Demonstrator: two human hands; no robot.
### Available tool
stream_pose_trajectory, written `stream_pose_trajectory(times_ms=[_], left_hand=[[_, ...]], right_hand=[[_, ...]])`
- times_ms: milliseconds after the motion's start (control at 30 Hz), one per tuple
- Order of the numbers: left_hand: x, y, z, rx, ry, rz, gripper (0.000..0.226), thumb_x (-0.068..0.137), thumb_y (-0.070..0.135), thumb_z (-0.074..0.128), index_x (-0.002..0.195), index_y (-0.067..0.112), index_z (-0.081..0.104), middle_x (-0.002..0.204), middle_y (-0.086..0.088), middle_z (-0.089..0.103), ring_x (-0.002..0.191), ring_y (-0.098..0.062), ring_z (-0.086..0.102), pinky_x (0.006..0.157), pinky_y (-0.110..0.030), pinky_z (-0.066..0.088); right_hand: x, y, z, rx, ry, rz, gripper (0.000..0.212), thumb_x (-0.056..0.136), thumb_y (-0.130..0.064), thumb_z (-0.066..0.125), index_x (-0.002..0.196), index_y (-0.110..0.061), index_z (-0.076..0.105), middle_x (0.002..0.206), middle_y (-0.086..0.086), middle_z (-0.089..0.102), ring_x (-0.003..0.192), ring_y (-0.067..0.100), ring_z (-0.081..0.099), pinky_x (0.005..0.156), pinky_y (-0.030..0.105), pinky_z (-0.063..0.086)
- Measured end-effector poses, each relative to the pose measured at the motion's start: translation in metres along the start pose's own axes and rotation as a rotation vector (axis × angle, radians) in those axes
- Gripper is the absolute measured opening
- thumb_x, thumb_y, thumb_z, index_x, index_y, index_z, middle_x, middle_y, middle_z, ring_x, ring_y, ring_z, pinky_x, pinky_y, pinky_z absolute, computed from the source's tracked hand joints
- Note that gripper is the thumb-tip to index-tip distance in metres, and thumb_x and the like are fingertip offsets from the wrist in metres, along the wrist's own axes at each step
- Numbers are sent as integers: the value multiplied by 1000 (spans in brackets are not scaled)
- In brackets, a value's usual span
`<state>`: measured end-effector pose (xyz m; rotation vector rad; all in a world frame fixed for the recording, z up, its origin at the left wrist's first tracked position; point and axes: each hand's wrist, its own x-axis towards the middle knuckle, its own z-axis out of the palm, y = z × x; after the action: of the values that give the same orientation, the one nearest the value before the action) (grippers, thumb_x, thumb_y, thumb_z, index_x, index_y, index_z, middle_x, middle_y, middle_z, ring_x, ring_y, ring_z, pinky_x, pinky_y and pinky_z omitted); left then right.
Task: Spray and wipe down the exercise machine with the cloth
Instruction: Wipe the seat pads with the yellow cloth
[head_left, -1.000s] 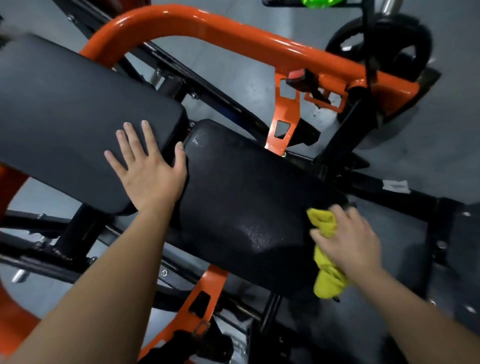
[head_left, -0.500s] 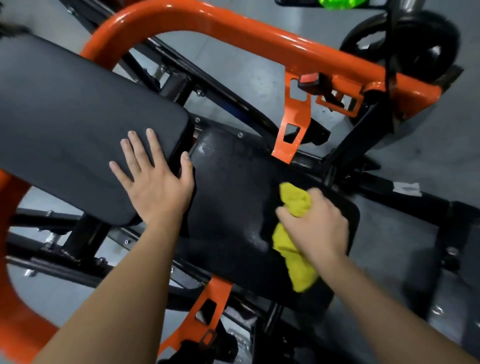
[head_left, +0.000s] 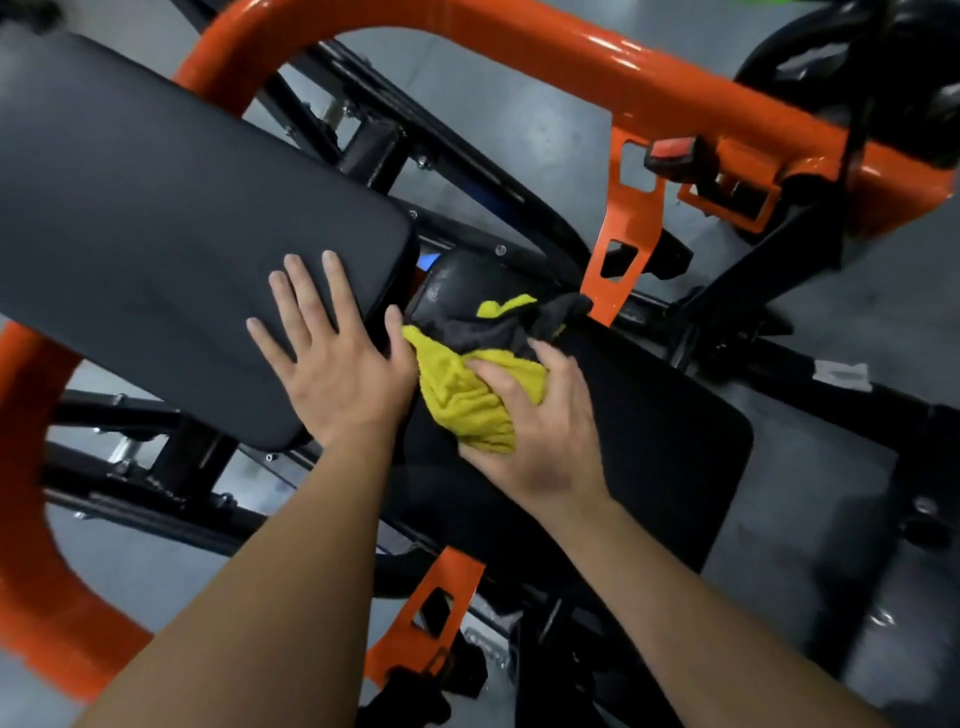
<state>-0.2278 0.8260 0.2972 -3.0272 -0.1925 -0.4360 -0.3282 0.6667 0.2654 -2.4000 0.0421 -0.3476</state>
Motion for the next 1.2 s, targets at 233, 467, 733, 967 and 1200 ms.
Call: stream_pose_trajectory(times_ms=[233, 467, 733, 967, 1200], left_hand=[[-2, 1, -4, -4, -21, -15, 76, 100, 51, 32, 165, 21, 11, 173, -10, 6, 159, -27, 3, 126, -60, 3], [-3, 0, -3, -13, -8, -7, 76, 98, 46, 36, 165, 19, 14, 172, -11, 9, 159, -28, 6, 125, -61, 6], [-2, -1, -3, 17, -6, -2, 75, 99, 47, 34, 165, 19, 15, 172, -12, 10, 159, -29, 8, 125, -61, 8], [-2, 3, -5, -1, -4, -16, 76, 96, 45, 38, 165, 20, 17, 172, -11, 10, 159, -27, 7, 125, -60, 7], [-2, 2, -1, 1, -11, -14, 76, 96, 45, 37, 165, 18, 18, 172, -12, 10, 159, -29, 8, 125, -61, 7]], right_hand=[[-115, 72, -47, -34, -98, 146, 86, 45, -34, 97, 118, -27, 53, 124, 12, 39, 110, 41, 50, 88, 48, 56], [-6, 6, -17, 123, 64, 359, 108, 63, -56, 71, 153, -8, 35, 136, 11, 48, 126, 40, 43, 107, 52, 36], [99, -48, 13, -177, 42, 211, 61, 77, -72, 60, 122, -31, 67, 138, 3, 55, 134, 41, 42, 100, 63, 36], [34, 3, -15, -185, 33, 212, 56, 63, -59, 73, 108, -27, 69, 114, 1, 56, 100, 32, 46, 71, 44, 46], [-18, 33, -40, -120, -95, 374, 48, 64, -61, 69, 97, -27, 69, 97, -6, 48, 97, 22, 42, 63, 36, 46]])
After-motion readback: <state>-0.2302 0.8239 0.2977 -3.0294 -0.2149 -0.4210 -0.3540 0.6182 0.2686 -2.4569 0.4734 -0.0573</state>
